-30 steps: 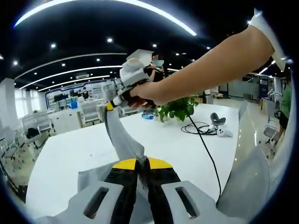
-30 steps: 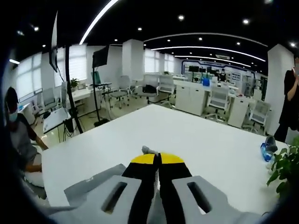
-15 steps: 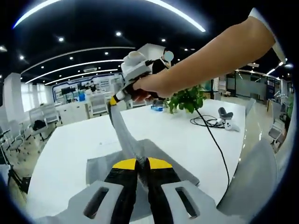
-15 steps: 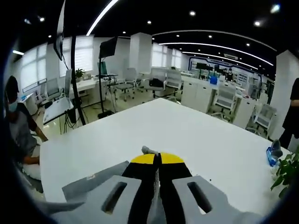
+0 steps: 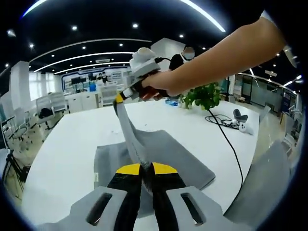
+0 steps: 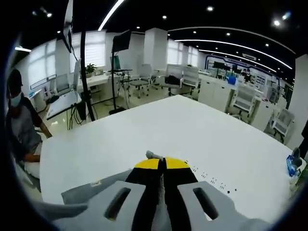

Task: Fold the towel on the table until its edges align and the towel forms a compact rectangular stack.

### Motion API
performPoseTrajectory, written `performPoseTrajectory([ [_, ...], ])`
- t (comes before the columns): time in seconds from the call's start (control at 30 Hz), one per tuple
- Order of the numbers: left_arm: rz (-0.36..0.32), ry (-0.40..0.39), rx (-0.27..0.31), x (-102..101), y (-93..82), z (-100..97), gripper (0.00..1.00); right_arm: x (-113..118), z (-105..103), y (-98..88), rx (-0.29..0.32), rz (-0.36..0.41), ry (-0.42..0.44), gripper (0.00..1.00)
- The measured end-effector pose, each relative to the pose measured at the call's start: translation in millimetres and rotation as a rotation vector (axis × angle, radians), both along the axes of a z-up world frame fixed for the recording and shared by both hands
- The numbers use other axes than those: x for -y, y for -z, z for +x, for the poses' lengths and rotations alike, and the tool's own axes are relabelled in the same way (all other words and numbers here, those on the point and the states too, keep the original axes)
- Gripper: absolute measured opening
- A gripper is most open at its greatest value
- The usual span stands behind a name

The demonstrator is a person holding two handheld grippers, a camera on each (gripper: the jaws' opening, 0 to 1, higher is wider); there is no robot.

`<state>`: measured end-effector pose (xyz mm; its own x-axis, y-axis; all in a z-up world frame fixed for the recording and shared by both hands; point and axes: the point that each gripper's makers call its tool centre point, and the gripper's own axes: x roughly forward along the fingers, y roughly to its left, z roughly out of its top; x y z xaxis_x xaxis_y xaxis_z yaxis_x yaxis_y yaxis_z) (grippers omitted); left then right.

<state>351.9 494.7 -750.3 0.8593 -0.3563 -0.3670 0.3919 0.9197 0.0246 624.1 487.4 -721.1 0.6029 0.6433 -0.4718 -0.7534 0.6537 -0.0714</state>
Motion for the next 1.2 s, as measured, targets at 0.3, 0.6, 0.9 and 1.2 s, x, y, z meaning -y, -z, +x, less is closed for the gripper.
performPoseTrajectory([
  [0.3, 0.011, -0.043, -0.060, -25, 29.4, 4.2, 0.07, -34, -12, 25.0, -0.030, -0.004, -0.013, 0.00],
  [0.6, 0.025, -0.072, -0.113, -43, 59.2, 6.7, 0.07, -57, 0, 54.6, -0.050, -0.026, -0.039, 0.00],
  [0.9, 0.011, -0.116, -0.181, -55, 87.0, 6.0, 0.07, -71, 6, 80.9, -0.073, -0.040, -0.056, 0.00],
  [1.2, 0.002, -0.157, -0.234, -74, 120.1, 7.3, 0.07, -90, 9, 111.5, -0.092, -0.056, -0.072, 0.00],
])
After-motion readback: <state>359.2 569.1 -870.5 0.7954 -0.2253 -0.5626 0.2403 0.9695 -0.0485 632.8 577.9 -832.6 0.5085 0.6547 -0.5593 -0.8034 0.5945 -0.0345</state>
